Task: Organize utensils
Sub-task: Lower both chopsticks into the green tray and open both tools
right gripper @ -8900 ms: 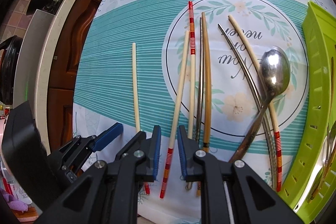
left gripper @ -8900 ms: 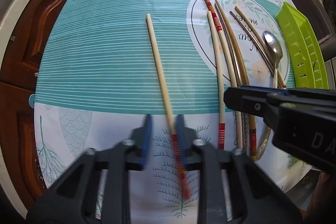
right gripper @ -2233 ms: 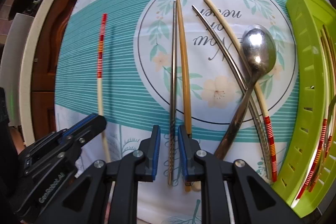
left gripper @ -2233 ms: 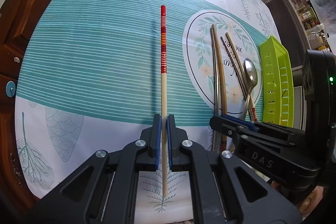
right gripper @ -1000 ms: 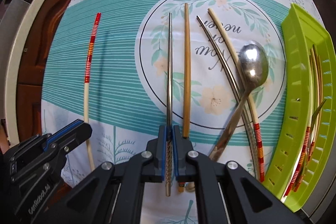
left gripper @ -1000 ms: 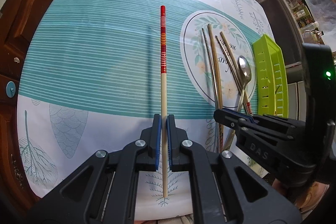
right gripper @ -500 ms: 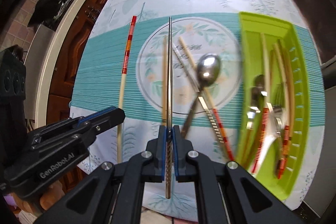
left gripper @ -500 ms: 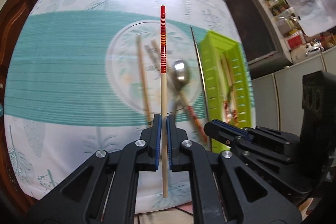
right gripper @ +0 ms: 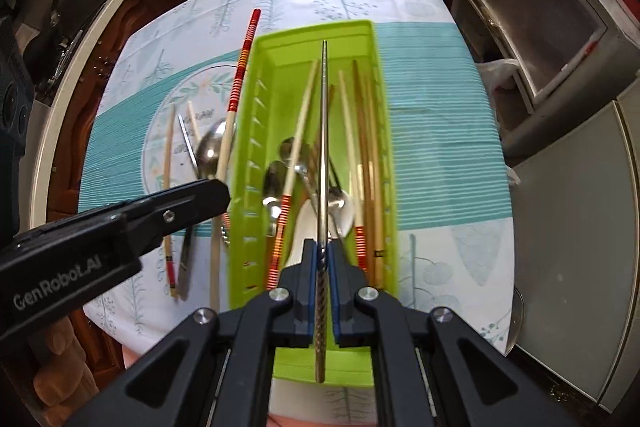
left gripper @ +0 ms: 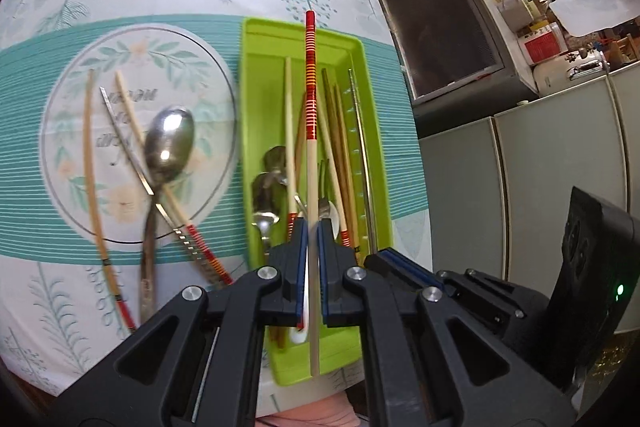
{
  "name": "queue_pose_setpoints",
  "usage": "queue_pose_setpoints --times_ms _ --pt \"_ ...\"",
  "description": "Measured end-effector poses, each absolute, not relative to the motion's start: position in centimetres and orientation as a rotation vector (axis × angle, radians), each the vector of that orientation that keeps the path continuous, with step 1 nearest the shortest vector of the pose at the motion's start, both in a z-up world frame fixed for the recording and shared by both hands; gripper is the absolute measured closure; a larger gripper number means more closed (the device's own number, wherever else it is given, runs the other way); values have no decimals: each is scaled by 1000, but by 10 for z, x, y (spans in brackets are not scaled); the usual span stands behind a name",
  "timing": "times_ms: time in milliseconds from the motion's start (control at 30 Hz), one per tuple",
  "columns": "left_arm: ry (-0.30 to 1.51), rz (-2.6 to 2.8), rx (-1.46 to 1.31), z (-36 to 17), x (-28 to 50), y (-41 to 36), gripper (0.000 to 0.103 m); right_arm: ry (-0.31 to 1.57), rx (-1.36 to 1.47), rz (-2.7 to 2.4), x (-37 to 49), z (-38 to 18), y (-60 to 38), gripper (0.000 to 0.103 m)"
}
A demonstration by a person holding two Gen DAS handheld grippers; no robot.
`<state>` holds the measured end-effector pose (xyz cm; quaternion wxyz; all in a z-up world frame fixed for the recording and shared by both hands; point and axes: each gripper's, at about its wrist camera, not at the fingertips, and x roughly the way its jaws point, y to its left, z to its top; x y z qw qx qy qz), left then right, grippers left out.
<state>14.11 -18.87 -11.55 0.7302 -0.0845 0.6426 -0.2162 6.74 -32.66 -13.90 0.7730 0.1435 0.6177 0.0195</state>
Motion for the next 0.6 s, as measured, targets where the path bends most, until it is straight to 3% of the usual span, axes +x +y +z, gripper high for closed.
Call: queue_pose_setpoints --times_ms 267,333,400,467,600 --pt "1443 -463 -114 -142 144 -211 98 1370 277 25 74 -158 -333 97" --pt "1446 -459 -90 -144 144 -214 84 1375 312 31 75 -161 -336 97" --pt "1423 -447 -62 -140 142 -214 52 1369 332 31 75 -162 -338 96" --pt "1393 -431 -40 -134 140 -210 46 1365 350 33 74 -163 -339 95" --pt "1379 -416 11 -127 136 -200 46 1360 374 45 72 -163 -337 95"
